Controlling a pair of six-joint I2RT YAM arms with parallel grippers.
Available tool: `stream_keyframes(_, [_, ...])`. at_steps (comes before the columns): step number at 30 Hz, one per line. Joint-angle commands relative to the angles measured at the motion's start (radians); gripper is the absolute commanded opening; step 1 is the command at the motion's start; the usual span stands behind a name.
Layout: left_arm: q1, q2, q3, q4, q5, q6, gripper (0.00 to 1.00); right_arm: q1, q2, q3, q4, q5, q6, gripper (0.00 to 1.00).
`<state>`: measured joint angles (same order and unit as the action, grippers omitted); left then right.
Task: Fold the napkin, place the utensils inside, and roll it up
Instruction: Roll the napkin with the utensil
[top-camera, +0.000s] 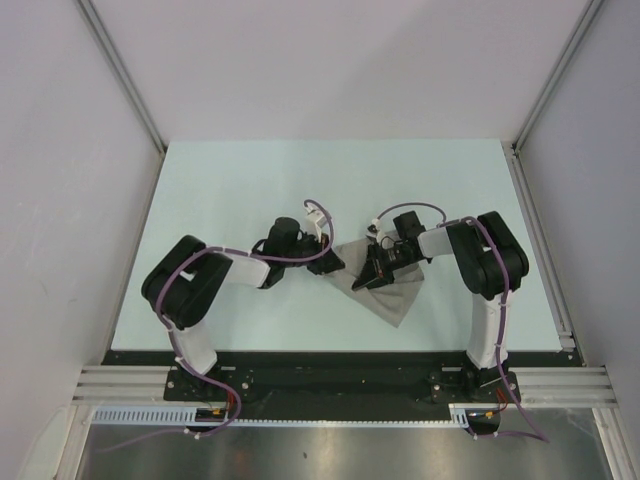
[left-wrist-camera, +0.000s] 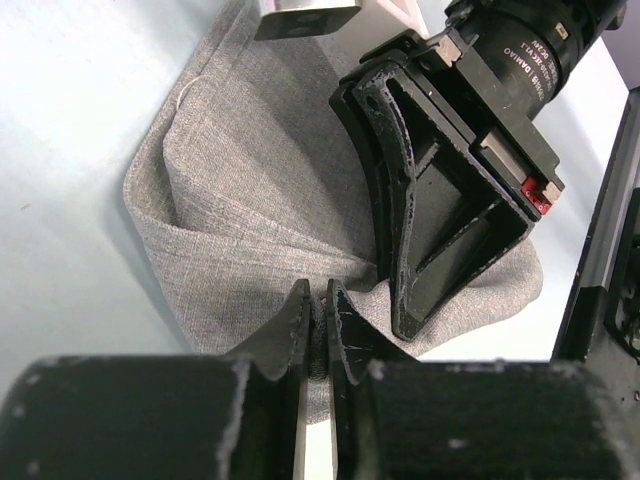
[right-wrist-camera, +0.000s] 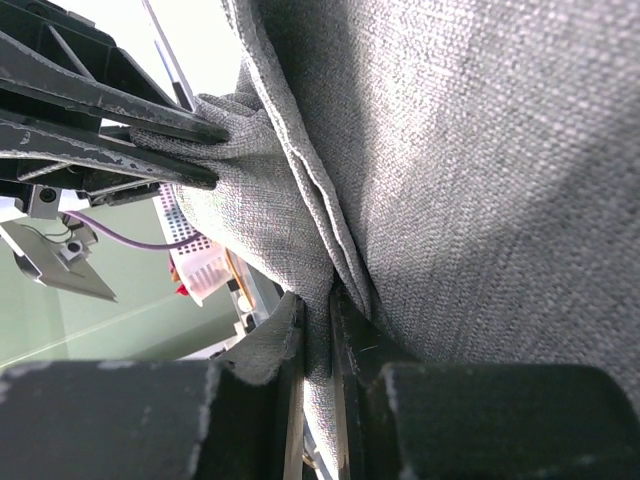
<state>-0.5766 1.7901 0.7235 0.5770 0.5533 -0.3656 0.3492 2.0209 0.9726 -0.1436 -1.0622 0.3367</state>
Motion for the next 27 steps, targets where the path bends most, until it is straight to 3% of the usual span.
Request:
stream_keyframes(1, [-0.011, 0.035, -0.003, -0.124, 0.033, 0.013, 0.00, -0.026, 0.015, -0.025, 0.009, 0.212, -0.031, 0.02])
stream_keyframes(4, [-0.011, 0.046, 0.019, -0.164, -0.005, 0.011, 0.00, -0.026, -0.004, -0.025, 0.004, 0.206, -0.030, 0.04])
stream_keyframes(7, [-0.011, 0.069, 0.050, -0.230, -0.041, 0.011, 0.00, -0.027, -0.047, -0.025, -0.016, 0.218, -0.042, 0.14])
stream_keyframes(10, [-0.011, 0.081, 0.071, -0.272, -0.058, 0.010, 0.00, -0.026, -0.100, -0.025, -0.037, 0.237, -0.054, 0.31])
stream_keyframes(17, [-0.009, 0.092, 0.085, -0.319, -0.096, -0.002, 0.00, -0.024, -0.226, -0.026, -0.094, 0.306, -0.109, 0.54])
stream_keyframes(27, [-0.008, 0.072, 0.079, -0.330, -0.122, -0.010, 0.00, 0.103, -0.511, -0.124, -0.229, 0.614, -0.168, 0.66])
